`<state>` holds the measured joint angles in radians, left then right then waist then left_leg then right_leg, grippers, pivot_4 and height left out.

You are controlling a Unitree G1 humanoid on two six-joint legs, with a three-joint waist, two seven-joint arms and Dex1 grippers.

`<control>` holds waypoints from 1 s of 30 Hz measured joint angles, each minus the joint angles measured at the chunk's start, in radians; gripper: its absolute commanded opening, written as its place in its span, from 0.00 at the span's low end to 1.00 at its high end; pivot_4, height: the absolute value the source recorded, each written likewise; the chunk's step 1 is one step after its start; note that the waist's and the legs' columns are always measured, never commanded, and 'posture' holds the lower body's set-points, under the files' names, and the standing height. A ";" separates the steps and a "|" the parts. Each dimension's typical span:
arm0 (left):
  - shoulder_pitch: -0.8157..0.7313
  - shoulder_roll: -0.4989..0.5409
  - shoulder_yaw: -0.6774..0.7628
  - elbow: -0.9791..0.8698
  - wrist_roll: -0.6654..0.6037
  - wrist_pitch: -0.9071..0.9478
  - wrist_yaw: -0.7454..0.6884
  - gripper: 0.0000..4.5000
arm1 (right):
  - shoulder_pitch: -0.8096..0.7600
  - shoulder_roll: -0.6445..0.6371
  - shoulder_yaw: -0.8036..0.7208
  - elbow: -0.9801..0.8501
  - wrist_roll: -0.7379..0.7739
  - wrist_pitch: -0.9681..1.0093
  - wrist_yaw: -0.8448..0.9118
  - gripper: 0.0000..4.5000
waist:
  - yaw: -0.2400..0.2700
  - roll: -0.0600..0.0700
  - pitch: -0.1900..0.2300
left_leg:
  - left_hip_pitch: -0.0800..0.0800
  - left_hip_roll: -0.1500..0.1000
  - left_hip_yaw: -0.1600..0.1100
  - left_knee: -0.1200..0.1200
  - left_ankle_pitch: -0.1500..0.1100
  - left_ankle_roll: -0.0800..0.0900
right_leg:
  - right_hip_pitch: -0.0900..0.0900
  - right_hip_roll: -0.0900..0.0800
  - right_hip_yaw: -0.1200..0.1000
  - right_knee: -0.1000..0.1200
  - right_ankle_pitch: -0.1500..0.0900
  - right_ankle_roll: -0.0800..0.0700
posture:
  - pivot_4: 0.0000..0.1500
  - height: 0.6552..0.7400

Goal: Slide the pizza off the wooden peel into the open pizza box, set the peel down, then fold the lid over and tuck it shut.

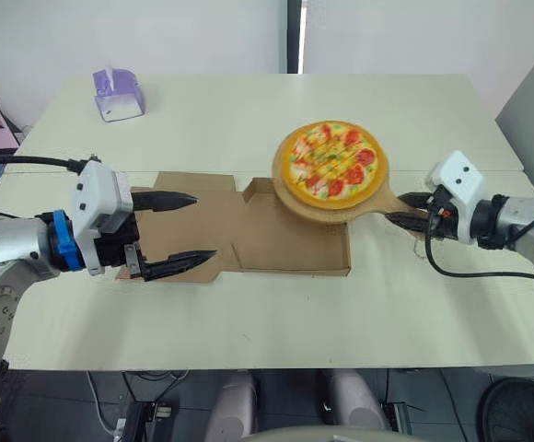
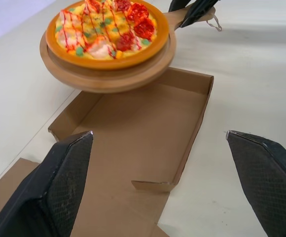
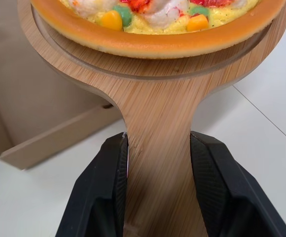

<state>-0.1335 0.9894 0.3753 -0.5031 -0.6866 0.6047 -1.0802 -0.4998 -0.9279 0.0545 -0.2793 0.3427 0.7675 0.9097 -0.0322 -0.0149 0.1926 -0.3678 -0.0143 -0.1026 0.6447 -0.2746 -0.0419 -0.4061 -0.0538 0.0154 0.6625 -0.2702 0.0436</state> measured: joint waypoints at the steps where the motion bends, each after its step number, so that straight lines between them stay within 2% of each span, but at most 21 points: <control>1: 0.016 0.000 0.013 -0.009 -0.003 0.001 0.001 1.00 | -0.022 -0.002 0.029 0.022 -0.016 -0.023 0.021 0.35 | 0.000 0.000 0.000 | 0.000 0.000 0.000 0.000 0.000 0.000 | 0.000 0.000 0.000 0.000 0.000 0.000 | 1.00 1.00; 10: 0.062 0.000 0.051 -0.051 -0.019 0.003 0.022 1.00 | -0.138 0.010 0.166 0.152 -0.165 -0.247 0.109 0.35 | 0.002 0.000 0.000 | 0.000 0.000 0.000 0.000 0.000 0.000 | 0.000 0.000 0.000 0.000 0.000 0.000 | 1.00 1.00; 20: 0.064 0.001 0.054 -0.050 -0.019 0.002 0.021 1.00 | -0.158 0.013 0.175 0.285 -0.298 -0.457 0.138 0.35 | 0.002 0.000 0.000 | 0.000 0.000 0.000 0.000 0.000 0.000 | 0.000 0.000 0.000 0.000 0.000 0.000 | 1.00 1.00; 30: 0.037 0.001 0.048 -0.045 -0.019 0.000 0.021 1.00 | -0.238 0.032 0.170 0.371 -0.349 -0.540 0.135 0.35 | -0.001 0.000 0.000 | 0.000 0.001 0.001 0.000 0.000 0.000 | -0.001 0.000 0.000 0.001 0.001 -0.001 | 1.00 1.00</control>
<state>-0.0967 0.9899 0.4235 -0.5486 -0.7055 0.6051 -1.0593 -0.7382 -0.8963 0.2245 0.0914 -0.0060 0.2280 1.0451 -0.0327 -0.0149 0.1929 -0.3677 -0.0136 -0.1016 0.6450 -0.2746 -0.0423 -0.4067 -0.0536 0.0158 0.6631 -0.2695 0.0424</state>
